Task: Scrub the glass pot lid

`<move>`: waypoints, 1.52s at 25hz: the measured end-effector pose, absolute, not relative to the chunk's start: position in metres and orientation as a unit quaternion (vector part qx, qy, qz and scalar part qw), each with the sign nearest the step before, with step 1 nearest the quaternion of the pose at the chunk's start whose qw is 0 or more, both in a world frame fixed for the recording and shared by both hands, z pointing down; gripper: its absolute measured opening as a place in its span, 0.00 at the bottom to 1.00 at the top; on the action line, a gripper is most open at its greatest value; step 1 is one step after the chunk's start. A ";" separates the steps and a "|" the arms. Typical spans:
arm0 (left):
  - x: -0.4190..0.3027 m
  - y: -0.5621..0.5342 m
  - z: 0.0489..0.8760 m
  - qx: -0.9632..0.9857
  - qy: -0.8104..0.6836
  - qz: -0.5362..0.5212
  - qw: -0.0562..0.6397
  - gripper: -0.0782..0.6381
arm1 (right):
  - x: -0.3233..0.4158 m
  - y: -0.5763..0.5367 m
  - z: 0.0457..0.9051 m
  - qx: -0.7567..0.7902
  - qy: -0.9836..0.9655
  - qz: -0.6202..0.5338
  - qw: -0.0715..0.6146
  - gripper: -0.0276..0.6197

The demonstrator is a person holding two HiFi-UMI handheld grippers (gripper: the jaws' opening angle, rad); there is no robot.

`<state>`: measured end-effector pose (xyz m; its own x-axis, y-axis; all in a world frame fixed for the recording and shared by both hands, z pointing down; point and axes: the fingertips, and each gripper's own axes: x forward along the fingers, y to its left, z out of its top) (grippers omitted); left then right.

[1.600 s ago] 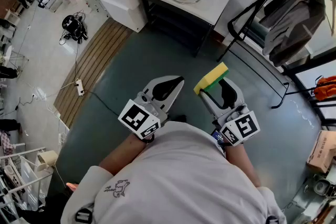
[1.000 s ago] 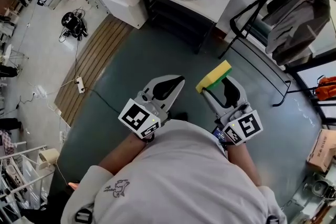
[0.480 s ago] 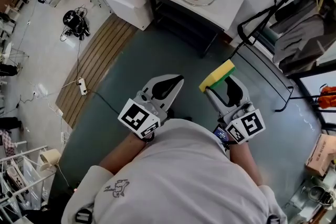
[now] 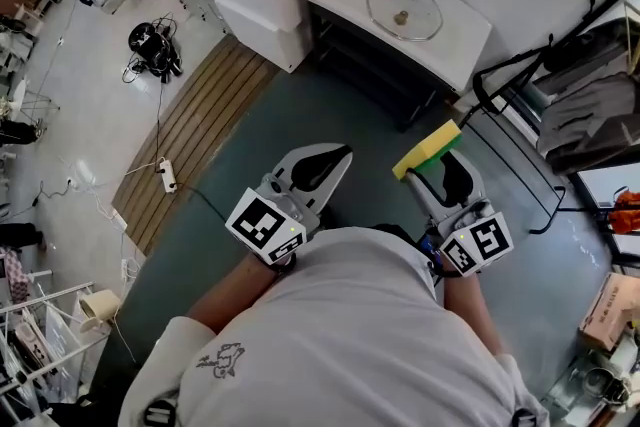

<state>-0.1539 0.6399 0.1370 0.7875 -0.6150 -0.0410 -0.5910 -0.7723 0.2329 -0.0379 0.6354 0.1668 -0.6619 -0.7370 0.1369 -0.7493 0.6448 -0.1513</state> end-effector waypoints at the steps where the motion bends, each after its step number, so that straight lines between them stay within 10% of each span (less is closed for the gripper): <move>1: -0.160 0.635 0.138 0.939 -0.322 -0.059 0.106 0.11 | -0.046 0.629 0.167 0.408 -0.907 0.097 0.033 0.50; 18: -0.198 0.504 0.166 0.914 -0.384 -0.047 0.120 0.11 | -0.081 0.486 0.200 0.352 -0.927 0.122 0.043 0.50; 38: -0.041 0.294 0.175 0.926 -0.355 -0.027 0.125 0.11 | 0.065 0.282 0.206 0.367 -0.920 0.133 0.027 0.50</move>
<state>-0.0412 0.2940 0.1754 0.7470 -0.6637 0.0392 -0.6502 -0.7169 0.2514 0.0653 0.2821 0.2064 -0.7289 -0.6685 0.1480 -0.6830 0.6949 -0.2249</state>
